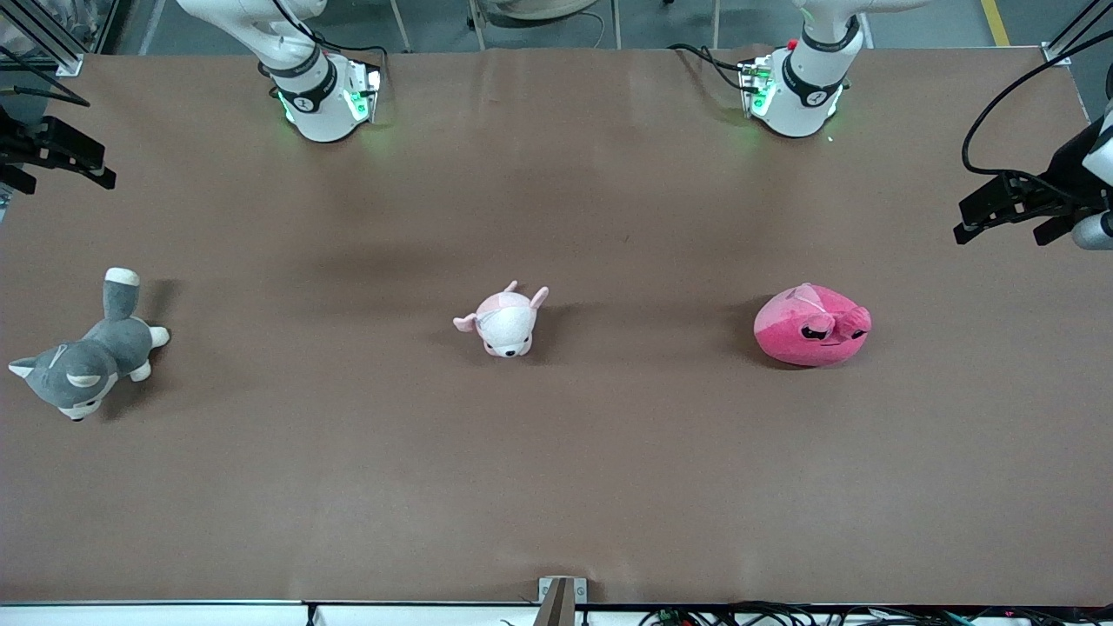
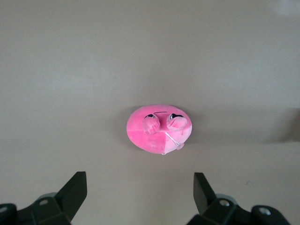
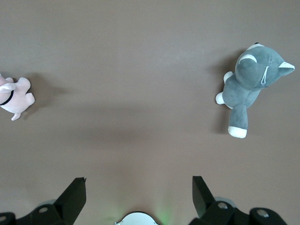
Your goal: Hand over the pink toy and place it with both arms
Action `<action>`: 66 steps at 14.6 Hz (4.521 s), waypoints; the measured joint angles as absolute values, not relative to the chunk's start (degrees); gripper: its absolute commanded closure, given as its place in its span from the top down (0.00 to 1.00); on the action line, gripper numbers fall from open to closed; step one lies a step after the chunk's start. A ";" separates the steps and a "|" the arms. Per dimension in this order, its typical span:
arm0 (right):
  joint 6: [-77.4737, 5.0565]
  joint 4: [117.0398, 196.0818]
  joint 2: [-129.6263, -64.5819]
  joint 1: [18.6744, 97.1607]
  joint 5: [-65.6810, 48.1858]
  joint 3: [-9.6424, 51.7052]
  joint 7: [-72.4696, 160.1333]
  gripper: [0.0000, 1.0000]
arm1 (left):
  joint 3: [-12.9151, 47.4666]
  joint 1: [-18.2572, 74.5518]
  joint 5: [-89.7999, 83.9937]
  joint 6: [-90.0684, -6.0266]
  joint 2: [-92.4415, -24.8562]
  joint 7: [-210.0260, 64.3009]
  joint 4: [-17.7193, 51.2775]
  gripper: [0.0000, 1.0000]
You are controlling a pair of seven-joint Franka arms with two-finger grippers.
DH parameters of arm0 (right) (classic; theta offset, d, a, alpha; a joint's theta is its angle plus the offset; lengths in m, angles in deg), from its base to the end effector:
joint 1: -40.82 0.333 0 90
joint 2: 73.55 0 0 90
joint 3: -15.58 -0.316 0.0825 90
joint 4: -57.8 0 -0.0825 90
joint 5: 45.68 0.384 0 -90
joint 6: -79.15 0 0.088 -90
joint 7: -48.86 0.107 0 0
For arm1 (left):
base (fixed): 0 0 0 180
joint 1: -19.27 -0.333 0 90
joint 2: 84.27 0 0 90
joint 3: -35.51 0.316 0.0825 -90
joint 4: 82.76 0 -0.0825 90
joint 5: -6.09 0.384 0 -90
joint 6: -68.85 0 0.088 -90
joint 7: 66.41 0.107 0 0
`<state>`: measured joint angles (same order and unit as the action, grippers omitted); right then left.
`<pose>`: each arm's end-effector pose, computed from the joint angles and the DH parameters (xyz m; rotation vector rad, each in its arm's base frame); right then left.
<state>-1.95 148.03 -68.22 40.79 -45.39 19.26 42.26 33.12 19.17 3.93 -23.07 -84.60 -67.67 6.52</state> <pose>0.5076 -0.0341 0.6589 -3.1220 -0.0805 0.1019 0.5559 -0.0262 0.6368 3.1014 -0.0274 0.0786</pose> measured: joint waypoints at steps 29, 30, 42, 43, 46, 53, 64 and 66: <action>-10.55 147.31 -81.07 38.52 -45.83 19.98 43.63 1.00 | 32.96 19.13 3.92 -38.29 -70.00 -75.24 20.96 1.00; -10.34 147.20 -81.01 38.54 -45.83 19.93 45.74 1.00 | 32.96 19.12 3.90 -38.84 -69.42 -75.25 21.10 1.00; -9.80 147.14 -80.95 48.69 -41.90 18.55 84.28 1.00 | 32.86 19.14 2.48 -43.49 -66.68 -75.27 24.65 0.35; -9.80 147.15 -80.95 50.03 -41.22 18.54 87.75 1.00 | 32.85 19.15 2.47 -43.49 -66.58 -75.27 24.68 0.24; -10.49 147.27 -81.10 54.96 -39.71 18.47 96.25 1.00 | 32.84 19.15 2.43 -43.56 -66.49 -75.96 24.67 0.08; -22.59 147.62 -85.84 67.65 -35.63 18.35 121.44 1.00 | 29.99 19.65 2.33 -38.42 -68.38 -83.23 21.28 0.03; -34.53 147.48 -88.95 78.77 -34.97 18.34 147.63 1.00 | 9.56 22.75 -2.06 -22.11 -70.32 -113.62 -0.04 0.03; -34.94 147.26 -89.19 79.43 -33.38 18.35 150.85 1.00 | 8.75 26.61 -2.07 -22.69 -69.45 -117.92 -1.07 0.03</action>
